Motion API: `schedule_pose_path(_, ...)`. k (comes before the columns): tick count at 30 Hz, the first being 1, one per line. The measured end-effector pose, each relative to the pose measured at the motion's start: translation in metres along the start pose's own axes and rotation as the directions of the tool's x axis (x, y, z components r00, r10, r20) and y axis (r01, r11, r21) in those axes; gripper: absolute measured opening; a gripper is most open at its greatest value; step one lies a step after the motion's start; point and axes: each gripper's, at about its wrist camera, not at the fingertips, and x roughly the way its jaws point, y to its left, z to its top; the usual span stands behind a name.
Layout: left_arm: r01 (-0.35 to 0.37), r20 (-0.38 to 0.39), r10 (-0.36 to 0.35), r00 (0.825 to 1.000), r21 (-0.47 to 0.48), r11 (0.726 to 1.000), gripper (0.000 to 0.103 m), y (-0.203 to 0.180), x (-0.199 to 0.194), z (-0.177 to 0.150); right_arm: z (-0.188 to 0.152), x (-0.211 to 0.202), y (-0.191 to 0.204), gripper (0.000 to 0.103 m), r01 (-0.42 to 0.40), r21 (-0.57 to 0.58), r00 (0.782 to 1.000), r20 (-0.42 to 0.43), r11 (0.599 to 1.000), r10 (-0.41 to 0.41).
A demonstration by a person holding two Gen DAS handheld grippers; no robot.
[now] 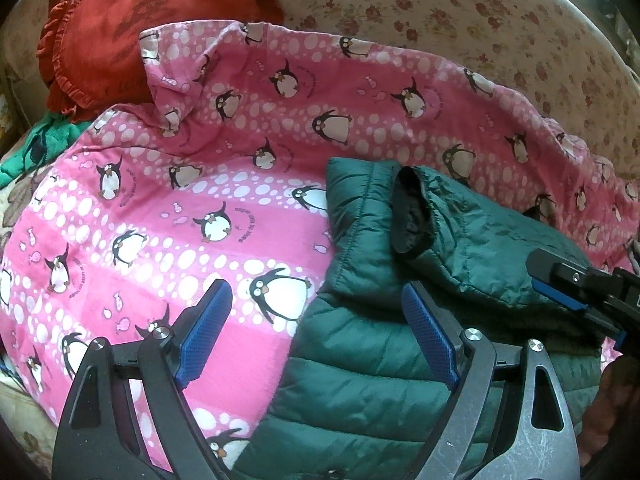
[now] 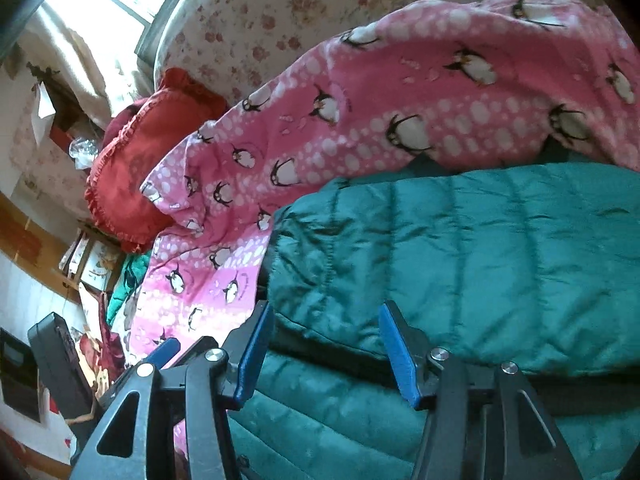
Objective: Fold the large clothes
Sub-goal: 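Lay the sleeve on the jacket and open the right tool, then grasp the folded sleeve cuff with the left tool and adjust it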
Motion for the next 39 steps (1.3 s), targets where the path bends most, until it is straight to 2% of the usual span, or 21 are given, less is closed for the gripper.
schedule_pose_path(6,0.008,0.0,-0.008,1.0,0.024,1.0,0.087,-0.012,-0.004,-0.003,-0.008,-0.016,-0.018,0.053,0.008,0.033,1.0,0.008,0.999,-0.008)
schedule_pose_path(10,0.067,-0.003,-0.067,0.998,0.012,0.998,0.087,-0.015,-0.006,-0.002,-0.014,-0.029,-0.024,0.053,0.012,0.035,1.0,0.013,0.999,-0.013)
schedule_pose_path(16,0.178,-0.017,-0.18,0.984,-0.07,0.982,0.087,-0.016,0.003,0.009,-0.024,-0.069,-0.03,0.053,0.039,-0.016,0.998,0.055,0.999,-0.038)
schedule_pose_path(26,0.187,-0.1,-0.194,0.976,-0.075,0.98,0.087,-0.045,0.045,0.018,-0.039,-0.135,-0.08,0.053,0.126,0.006,0.986,0.114,0.992,-0.126)
schedule_pose_path(28,0.191,-0.096,-0.196,0.976,-0.06,0.98,0.086,-0.051,0.05,0.019,-0.043,-0.146,-0.089,0.053,0.137,0.018,0.983,0.123,0.99,-0.138)
schedule_pose_path(30,0.188,-0.09,-0.191,0.978,-0.031,0.982,0.076,-0.059,0.052,0.021,-0.045,-0.156,-0.098,0.053,0.147,0.029,0.98,0.132,0.989,-0.15)
schedule_pose_path(31,0.179,-0.093,-0.179,0.979,-0.009,0.984,0.06,-0.064,0.054,0.021,-0.047,-0.161,-0.104,0.053,0.154,0.037,0.978,0.139,0.987,-0.158)
schedule_pose_path(32,0.157,-0.098,-0.155,0.983,0.017,0.987,0.048,-0.07,0.056,0.022,-0.047,-0.166,-0.11,0.053,0.163,0.049,0.975,0.146,0.985,-0.169)
schedule_pose_path(33,0.147,-0.093,-0.144,0.985,0.026,0.989,0.042,-0.072,0.057,0.022,-0.048,-0.171,-0.116,0.053,0.171,0.064,0.971,0.155,0.983,-0.179)
schedule_pose_path(34,0.149,-0.087,-0.146,0.985,0.031,0.988,0.026,-0.074,0.058,0.021,-0.048,-0.176,-0.123,0.053,0.175,0.081,0.969,0.164,0.981,-0.186)
schedule_pose_path(37,0.173,-0.086,-0.171,0.982,0.016,0.985,0.017,-0.075,0.055,0.025,-0.048,-0.186,-0.137,0.053,0.182,0.13,0.961,0.184,0.975,-0.204)
schedule_pose_path(39,0.175,-0.048,-0.173,0.984,0.024,0.984,0.016,-0.073,0.046,0.032,-0.048,-0.19,-0.142,0.053,0.191,0.148,0.956,0.196,0.97,-0.218)
